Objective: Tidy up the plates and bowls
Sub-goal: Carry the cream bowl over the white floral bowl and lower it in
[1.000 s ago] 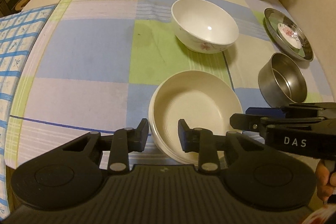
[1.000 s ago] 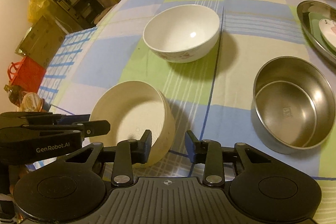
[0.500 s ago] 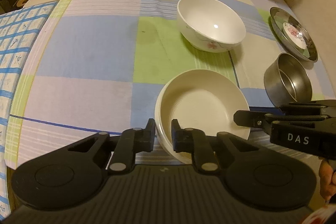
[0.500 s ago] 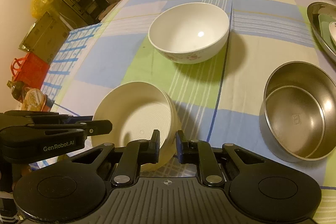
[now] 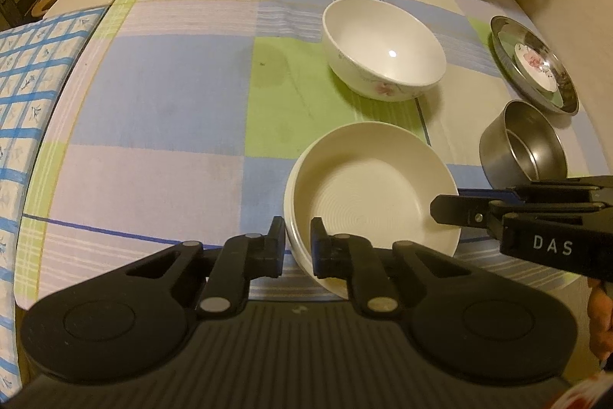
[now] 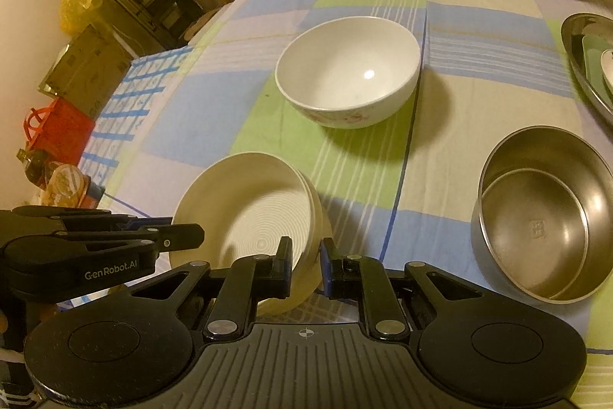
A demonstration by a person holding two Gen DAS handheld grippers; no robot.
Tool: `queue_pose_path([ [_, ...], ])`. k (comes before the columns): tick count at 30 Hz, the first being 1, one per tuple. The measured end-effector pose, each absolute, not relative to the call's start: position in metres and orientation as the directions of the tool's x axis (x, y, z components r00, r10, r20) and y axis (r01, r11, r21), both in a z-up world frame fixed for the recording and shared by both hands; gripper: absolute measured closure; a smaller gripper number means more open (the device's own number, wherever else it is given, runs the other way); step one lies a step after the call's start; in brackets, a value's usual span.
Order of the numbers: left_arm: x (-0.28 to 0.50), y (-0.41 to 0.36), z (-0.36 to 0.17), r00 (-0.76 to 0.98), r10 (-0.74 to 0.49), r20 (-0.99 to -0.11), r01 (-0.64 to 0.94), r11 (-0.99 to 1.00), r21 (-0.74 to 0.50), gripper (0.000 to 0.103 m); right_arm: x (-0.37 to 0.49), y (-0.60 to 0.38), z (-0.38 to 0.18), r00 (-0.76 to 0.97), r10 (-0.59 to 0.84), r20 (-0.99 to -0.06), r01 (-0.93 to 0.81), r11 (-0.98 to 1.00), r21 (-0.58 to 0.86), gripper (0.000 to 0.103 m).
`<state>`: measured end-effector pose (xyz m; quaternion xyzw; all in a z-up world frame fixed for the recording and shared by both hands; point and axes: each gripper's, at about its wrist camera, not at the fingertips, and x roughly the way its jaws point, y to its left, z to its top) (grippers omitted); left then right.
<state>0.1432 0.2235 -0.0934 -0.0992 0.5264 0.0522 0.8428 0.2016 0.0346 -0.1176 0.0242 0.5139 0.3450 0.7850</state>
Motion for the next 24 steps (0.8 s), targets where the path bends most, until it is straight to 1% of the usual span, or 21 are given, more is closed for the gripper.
queue_pose_path([
  [13,0.147,0.222,-0.06,0.501,-0.015,-0.865,-0.171,0.978,-0.117,0.091,0.201,0.023,-0.094,0.258,0.59,-0.765,-0.501,0.759,0.417,0.087],
  [24,0.168,0.217,-0.035,0.556,-0.028,-0.831,-0.134,0.983,-0.123,0.091,0.213,0.015,-0.071,0.308,0.603,-0.736,-0.471,0.769,0.432,0.087],
])
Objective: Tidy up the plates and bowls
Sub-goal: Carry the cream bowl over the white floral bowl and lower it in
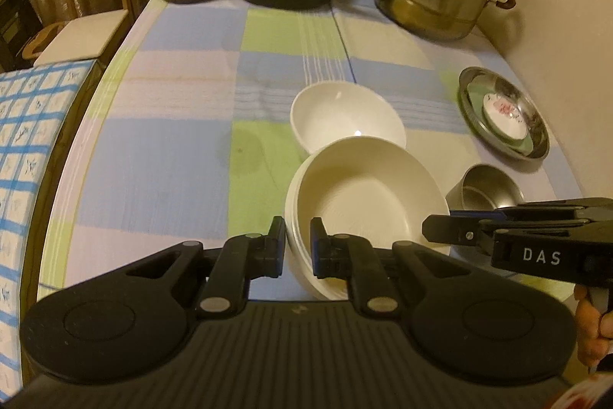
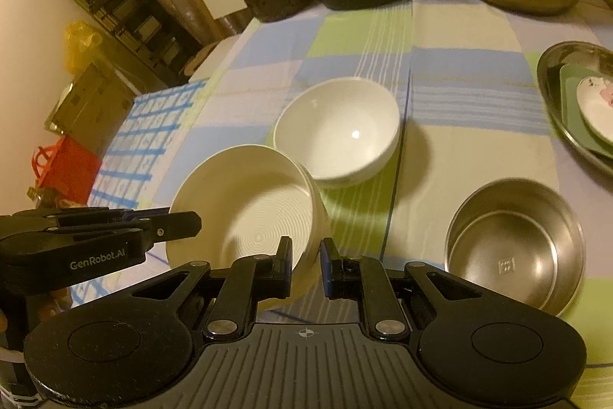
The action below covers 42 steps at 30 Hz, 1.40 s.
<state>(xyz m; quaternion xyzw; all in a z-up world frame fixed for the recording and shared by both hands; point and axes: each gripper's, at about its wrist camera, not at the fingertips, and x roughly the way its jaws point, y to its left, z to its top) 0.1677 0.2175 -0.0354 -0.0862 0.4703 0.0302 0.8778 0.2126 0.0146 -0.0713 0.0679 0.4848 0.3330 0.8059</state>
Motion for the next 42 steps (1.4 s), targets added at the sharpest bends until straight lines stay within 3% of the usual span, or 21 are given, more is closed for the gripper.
queue_pose_path([
  [18,0.246,0.217,-0.026,0.615,-0.039,-0.787,-0.093,0.988,-0.121,0.091,0.281,0.004,-0.053,0.394,0.6,-0.696,-0.414,0.792,0.449,0.088],
  [42,0.294,0.225,-0.066,0.538,-0.044,-0.842,-0.095,0.989,-0.113,0.091,0.33,0.017,-0.091,0.332,0.551,-0.766,-0.351,0.826,0.441,0.088],
])
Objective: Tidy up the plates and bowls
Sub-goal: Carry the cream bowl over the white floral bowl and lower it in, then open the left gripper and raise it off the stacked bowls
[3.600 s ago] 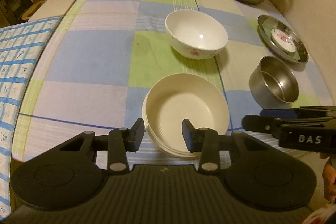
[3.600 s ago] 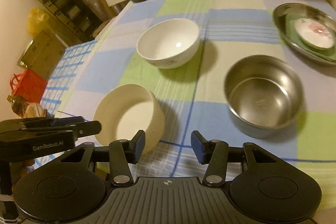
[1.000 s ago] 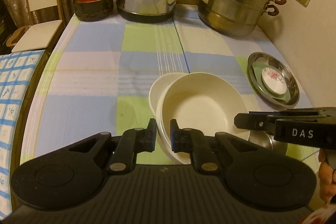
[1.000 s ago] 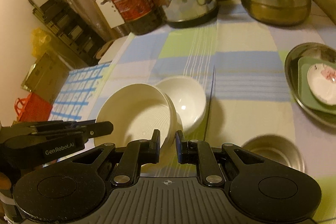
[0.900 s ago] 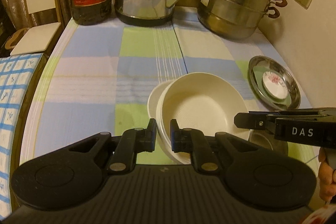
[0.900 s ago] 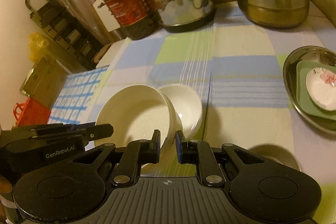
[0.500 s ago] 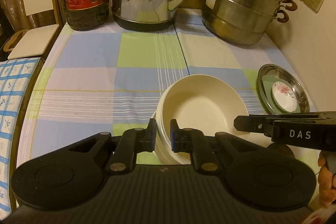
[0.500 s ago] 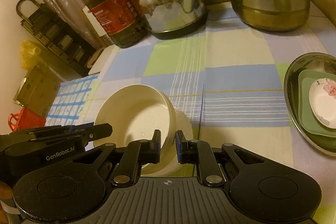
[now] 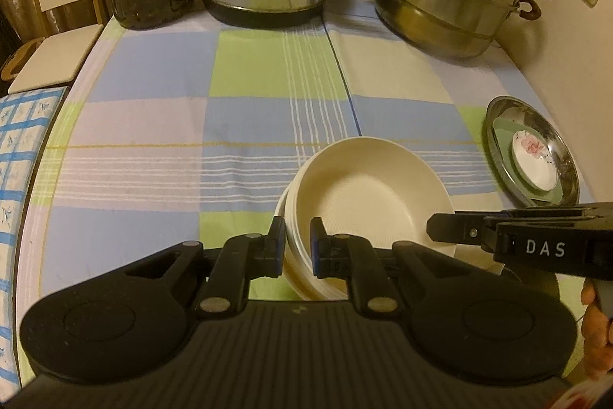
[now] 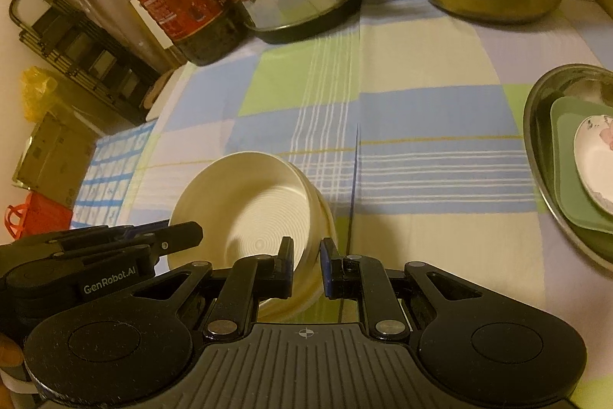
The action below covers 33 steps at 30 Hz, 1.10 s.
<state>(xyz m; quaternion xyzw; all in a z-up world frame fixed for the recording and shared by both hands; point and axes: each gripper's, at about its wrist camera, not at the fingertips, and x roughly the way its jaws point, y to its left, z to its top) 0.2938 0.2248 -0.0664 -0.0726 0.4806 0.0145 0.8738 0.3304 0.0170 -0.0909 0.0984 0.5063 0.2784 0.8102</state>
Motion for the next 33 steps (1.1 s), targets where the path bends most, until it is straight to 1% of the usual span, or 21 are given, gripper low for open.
queue_pose_path([
  [9,0.297,0.226,-0.07,0.52,-0.054,-0.853,-0.105,0.986,-0.126,0.09,0.334,0.017,-0.094,0.322,0.556,-0.766,-0.333,0.824,0.458,0.087],
  [13,0.296,0.225,-0.068,0.515,-0.055,-0.855,-0.11,0.985,-0.13,0.084,0.336,0.017,-0.093,0.319,0.547,-0.774,-0.335,0.829,0.448,0.087],
  [16,0.292,0.224,-0.062,0.526,-0.053,-0.849,-0.112,0.985,-0.13,0.083,0.331,0.015,-0.087,0.347,0.543,-0.765,-0.347,0.832,0.433,0.085],
  [17,0.291,0.224,-0.059,0.531,-0.051,-0.846,-0.114,0.985,-0.131,0.082,0.33,0.014,-0.084,0.355,0.544,-0.76,-0.349,0.831,0.433,0.08],
  [18,0.289,0.223,-0.056,0.538,-0.049,-0.842,-0.116,0.984,-0.131,0.081,0.328,0.012,-0.082,0.363,0.547,-0.755,-0.348,0.831,0.434,0.071],
  [20,0.284,0.222,-0.05,0.55,-0.047,-0.834,-0.119,0.984,-0.134,0.08,0.323,0.007,-0.076,0.379,0.555,-0.741,-0.352,0.827,0.439,0.06],
  [21,0.281,0.222,-0.046,0.555,-0.045,-0.831,-0.122,0.983,-0.135,0.08,0.321,0.005,-0.072,0.388,0.557,-0.735,-0.354,0.826,0.439,0.058],
  [25,0.264,0.218,-0.031,0.574,-0.035,-0.818,-0.129,0.983,-0.132,0.076,0.308,-0.007,-0.061,0.408,0.568,-0.715,-0.358,0.82,0.447,0.055],
  [33,0.217,0.207,-0.011,0.591,-0.008,-0.806,-0.151,0.981,-0.121,0.076,0.269,-0.042,-0.045,0.423,0.6,-0.679,-0.358,0.799,0.483,0.052],
])
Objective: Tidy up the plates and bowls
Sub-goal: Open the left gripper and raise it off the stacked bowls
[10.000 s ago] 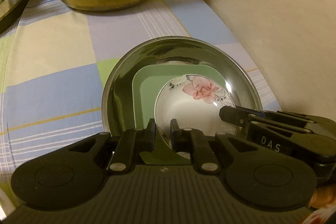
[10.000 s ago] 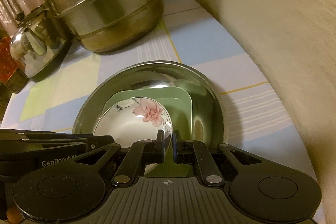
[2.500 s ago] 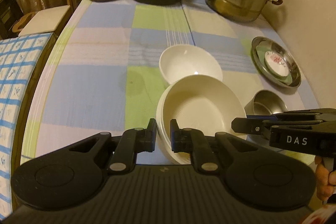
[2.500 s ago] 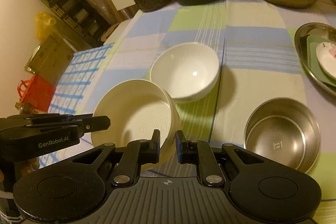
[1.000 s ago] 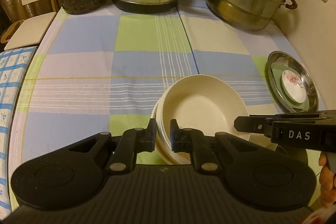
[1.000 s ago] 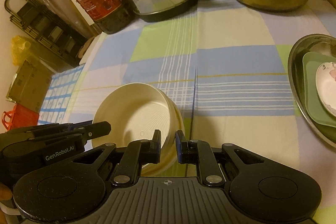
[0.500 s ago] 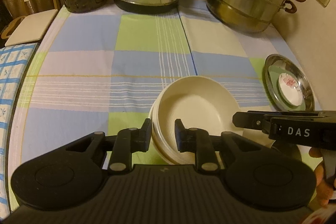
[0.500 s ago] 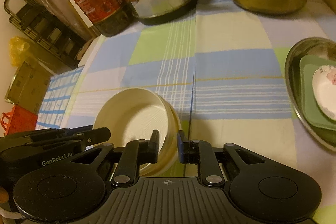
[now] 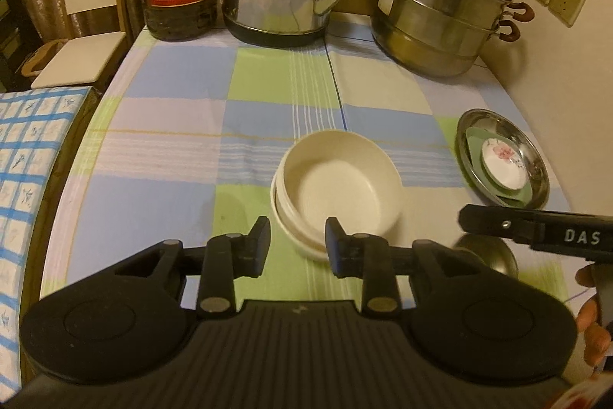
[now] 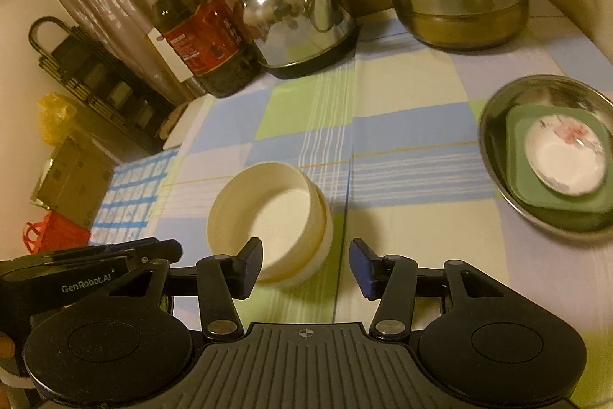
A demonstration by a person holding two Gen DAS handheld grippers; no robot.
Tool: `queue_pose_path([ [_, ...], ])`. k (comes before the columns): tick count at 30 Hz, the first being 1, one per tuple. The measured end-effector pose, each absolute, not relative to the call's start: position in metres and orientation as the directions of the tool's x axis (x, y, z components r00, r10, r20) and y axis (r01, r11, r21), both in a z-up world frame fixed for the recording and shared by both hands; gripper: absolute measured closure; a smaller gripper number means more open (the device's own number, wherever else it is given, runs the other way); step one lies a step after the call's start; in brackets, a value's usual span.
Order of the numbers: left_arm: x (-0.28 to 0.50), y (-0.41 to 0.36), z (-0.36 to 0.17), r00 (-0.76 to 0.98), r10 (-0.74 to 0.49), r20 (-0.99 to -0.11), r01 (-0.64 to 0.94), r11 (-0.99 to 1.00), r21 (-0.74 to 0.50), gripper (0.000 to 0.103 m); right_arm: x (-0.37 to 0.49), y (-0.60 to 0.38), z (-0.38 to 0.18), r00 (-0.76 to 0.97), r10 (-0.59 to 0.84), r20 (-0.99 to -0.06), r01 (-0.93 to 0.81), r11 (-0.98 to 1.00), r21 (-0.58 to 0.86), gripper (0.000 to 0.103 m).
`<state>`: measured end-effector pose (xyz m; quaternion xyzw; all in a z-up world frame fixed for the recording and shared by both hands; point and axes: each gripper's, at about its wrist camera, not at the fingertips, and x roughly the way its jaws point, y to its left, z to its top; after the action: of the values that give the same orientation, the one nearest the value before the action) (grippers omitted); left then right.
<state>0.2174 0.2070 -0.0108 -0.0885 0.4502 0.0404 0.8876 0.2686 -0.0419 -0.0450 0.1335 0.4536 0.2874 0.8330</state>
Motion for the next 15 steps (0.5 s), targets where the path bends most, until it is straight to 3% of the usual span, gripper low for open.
queue_pose_path([
  [15,0.126,0.16,-0.005,0.576,0.025,-0.817,-0.196,0.975,-0.108,0.075,0.189,-0.091,-0.029,0.425,0.604,-0.674,-0.421,0.791,0.443,0.049],
])
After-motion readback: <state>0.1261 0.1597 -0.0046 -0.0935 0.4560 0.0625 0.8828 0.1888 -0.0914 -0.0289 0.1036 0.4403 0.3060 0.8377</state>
